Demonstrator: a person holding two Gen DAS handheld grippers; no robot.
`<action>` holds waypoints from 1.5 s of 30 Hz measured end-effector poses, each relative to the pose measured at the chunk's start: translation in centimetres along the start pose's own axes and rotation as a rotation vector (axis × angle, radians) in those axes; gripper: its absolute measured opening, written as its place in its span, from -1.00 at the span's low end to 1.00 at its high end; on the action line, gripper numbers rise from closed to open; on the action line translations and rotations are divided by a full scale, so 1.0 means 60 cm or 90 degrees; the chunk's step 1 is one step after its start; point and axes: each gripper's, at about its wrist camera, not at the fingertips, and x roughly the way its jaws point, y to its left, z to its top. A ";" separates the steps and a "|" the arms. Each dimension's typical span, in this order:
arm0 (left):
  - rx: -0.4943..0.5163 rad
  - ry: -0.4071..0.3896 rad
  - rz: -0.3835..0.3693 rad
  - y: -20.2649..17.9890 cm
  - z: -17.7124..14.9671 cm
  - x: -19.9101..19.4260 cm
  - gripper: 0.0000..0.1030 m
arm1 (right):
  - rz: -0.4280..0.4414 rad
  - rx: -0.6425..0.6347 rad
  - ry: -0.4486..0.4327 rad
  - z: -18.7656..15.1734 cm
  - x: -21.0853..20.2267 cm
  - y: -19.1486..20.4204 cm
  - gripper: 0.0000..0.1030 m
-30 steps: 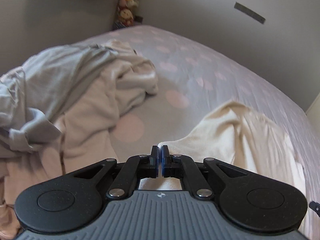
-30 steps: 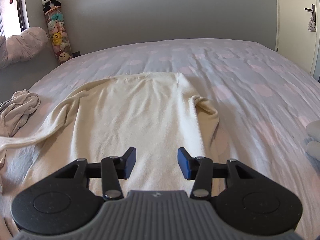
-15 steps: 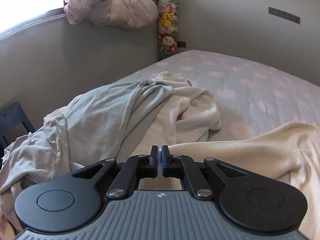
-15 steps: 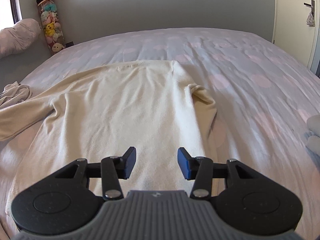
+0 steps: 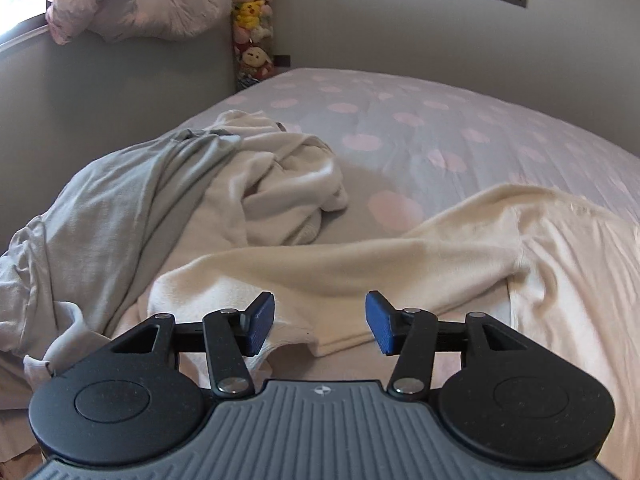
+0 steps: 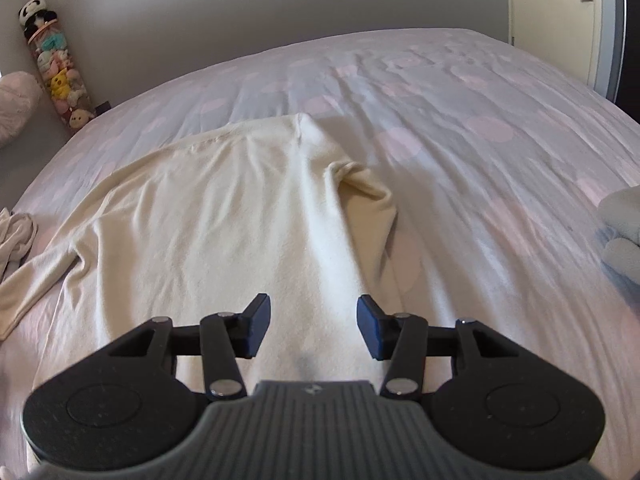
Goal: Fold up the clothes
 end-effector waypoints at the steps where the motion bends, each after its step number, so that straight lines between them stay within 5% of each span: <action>1: 0.008 0.011 -0.006 -0.006 -0.001 0.004 -0.06 | -0.012 0.001 -0.003 0.007 -0.001 -0.007 0.03; 9: 0.087 0.073 -0.070 -0.065 -0.018 0.025 -0.06 | -0.095 0.000 -0.037 0.039 0.002 -0.082 0.08; 16: 0.124 0.097 -0.104 -0.094 -0.025 0.029 -0.06 | -0.127 0.139 -0.055 0.034 0.020 -0.171 0.06; 24: 0.110 0.107 -0.121 -0.098 -0.026 0.032 -0.06 | -0.085 0.228 -0.048 0.025 0.057 -0.201 0.06; 31: 0.143 0.121 -0.123 -0.138 -0.034 0.041 -0.06 | -0.033 0.221 -0.015 0.017 0.072 -0.177 0.06; 45: 0.257 0.135 -0.142 -0.216 -0.065 0.042 -0.06 | 0.050 0.223 0.073 -0.008 0.078 -0.144 -0.38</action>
